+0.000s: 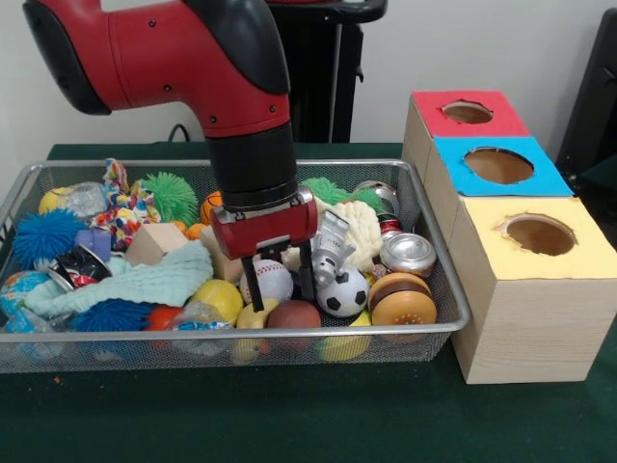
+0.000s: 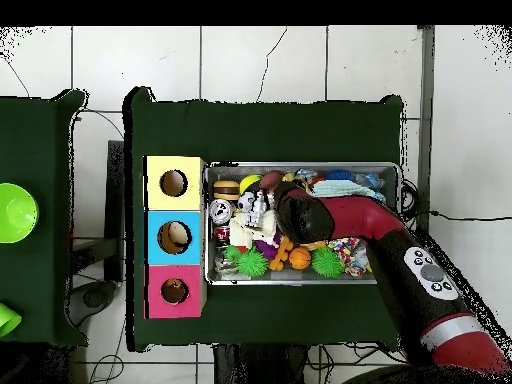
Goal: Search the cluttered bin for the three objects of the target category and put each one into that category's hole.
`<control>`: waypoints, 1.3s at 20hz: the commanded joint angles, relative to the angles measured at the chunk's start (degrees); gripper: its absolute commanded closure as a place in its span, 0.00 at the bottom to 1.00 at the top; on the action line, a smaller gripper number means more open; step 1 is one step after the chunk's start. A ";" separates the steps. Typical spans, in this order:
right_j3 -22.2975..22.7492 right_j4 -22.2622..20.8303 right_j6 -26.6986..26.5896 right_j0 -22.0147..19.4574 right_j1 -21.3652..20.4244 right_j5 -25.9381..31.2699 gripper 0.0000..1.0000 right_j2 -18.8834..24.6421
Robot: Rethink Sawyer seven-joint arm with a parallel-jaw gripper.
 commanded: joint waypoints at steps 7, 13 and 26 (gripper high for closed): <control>-5.96 -9.63 -3.61 1.94 1.24 -3.22 0.00 -1.46; -6.52 -10.15 -3.76 3.95 0.04 2.97 0.00 -4.13; -8.15 -9.43 -2.72 8.67 -1.01 9.92 0.00 -11.59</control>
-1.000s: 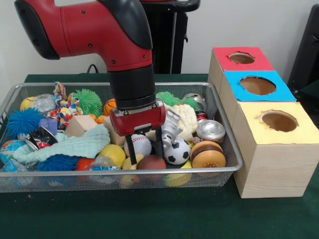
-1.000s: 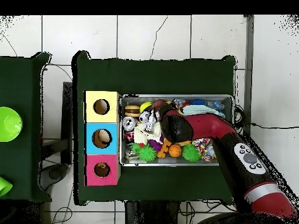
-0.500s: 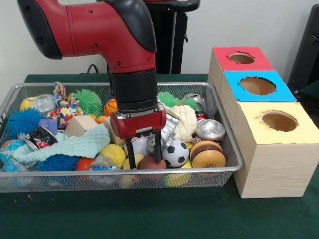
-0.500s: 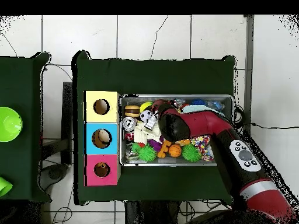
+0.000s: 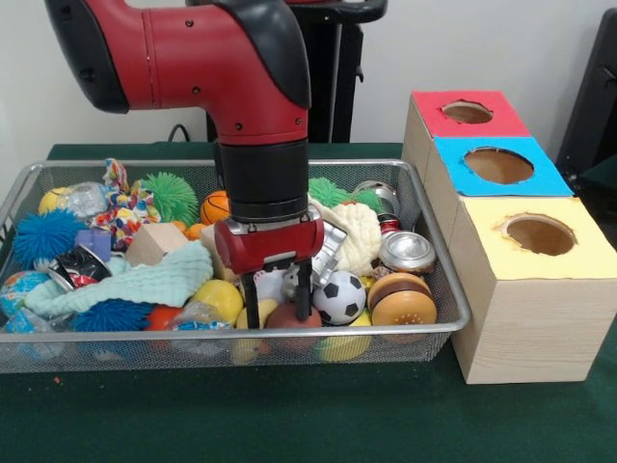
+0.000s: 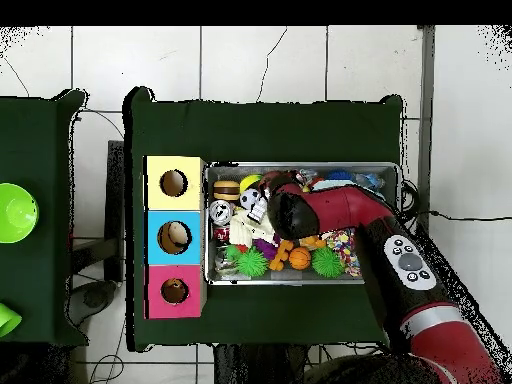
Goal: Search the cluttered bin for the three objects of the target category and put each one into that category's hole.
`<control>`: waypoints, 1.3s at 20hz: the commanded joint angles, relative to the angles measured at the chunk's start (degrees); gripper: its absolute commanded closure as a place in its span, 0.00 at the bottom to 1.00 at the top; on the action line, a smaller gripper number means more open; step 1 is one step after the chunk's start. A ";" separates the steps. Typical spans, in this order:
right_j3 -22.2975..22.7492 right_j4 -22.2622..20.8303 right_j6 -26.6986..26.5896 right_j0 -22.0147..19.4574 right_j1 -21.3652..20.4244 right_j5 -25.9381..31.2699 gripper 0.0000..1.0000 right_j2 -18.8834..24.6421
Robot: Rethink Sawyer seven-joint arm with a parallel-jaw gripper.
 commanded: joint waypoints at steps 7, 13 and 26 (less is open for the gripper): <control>-1.14 -0.37 -4.99 1.77 -3.51 19.67 0.00 -7.95; -0.84 -0.65 -6.08 1.02 -4.64 22.47 0.00 -7.47; 4.84 3.85 -3.76 -8.03 4.24 11.43 0.00 3.33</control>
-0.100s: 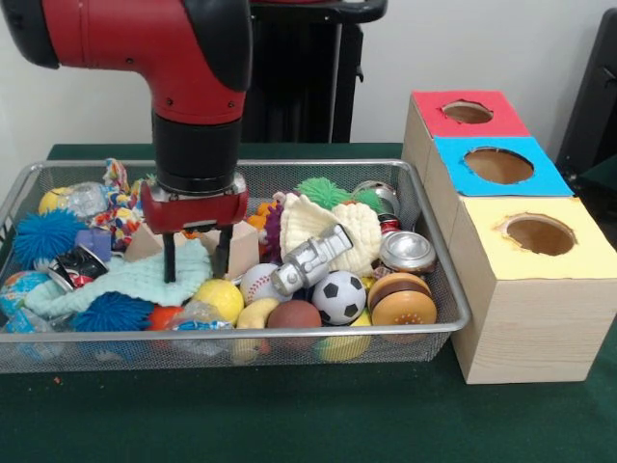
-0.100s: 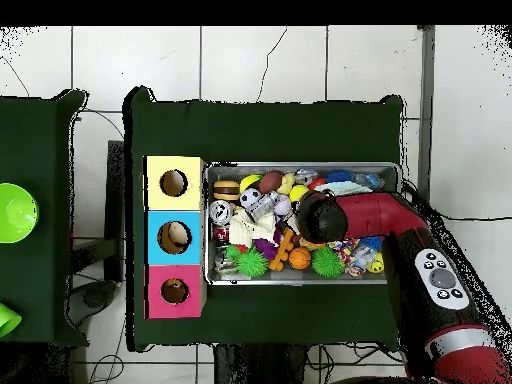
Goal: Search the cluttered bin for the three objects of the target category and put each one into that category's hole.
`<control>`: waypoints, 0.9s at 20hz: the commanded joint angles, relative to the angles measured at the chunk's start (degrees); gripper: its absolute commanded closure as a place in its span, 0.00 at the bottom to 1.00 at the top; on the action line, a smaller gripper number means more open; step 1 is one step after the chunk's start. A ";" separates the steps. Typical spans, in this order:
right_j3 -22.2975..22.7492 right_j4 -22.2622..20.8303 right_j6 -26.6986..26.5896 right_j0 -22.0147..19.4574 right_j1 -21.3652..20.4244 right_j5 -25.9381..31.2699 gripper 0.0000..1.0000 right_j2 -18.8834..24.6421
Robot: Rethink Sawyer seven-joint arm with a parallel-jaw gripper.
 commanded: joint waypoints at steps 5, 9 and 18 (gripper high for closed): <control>5.98 4.35 -1.20 -3.71 3.92 -2.49 0.00 8.90; 6.73 6.38 0.02 -2.95 1.36 -0.26 0.00 9.20; 6.51 7.84 -0.94 -1.27 -2.28 1.30 0.00 8.75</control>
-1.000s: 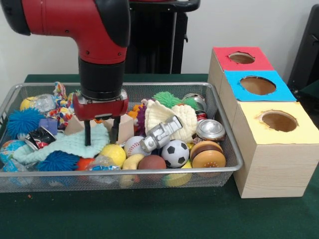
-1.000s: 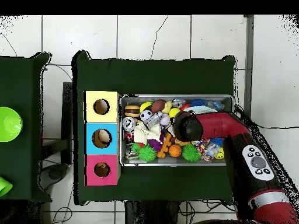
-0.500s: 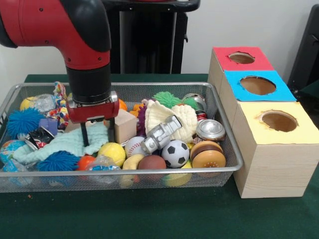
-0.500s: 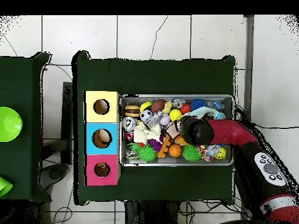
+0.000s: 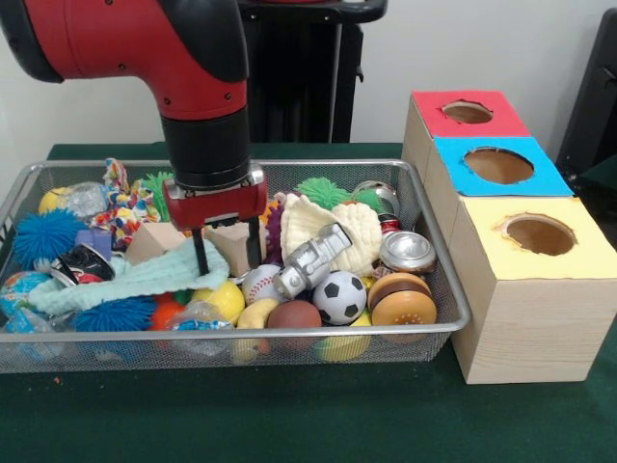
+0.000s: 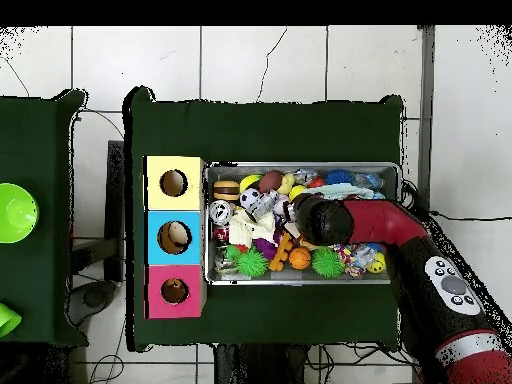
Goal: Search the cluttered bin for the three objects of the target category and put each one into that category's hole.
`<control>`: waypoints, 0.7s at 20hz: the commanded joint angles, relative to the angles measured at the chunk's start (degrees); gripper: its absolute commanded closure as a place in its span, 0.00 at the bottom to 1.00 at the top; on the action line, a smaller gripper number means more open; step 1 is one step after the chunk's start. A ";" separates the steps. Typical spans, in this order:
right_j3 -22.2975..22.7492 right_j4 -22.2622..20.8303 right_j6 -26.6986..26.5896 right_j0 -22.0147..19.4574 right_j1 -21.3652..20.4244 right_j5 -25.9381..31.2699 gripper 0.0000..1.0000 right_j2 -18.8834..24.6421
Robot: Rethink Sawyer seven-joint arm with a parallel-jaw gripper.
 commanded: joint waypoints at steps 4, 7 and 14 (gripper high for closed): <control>0.22 2.81 -1.27 2.01 -2.06 3.65 0.00 4.47; -0.57 2.57 -1.87 2.36 -1.78 3.80 0.00 4.13; -2.76 -0.84 -1.21 2.81 3.14 -2.50 0.00 2.70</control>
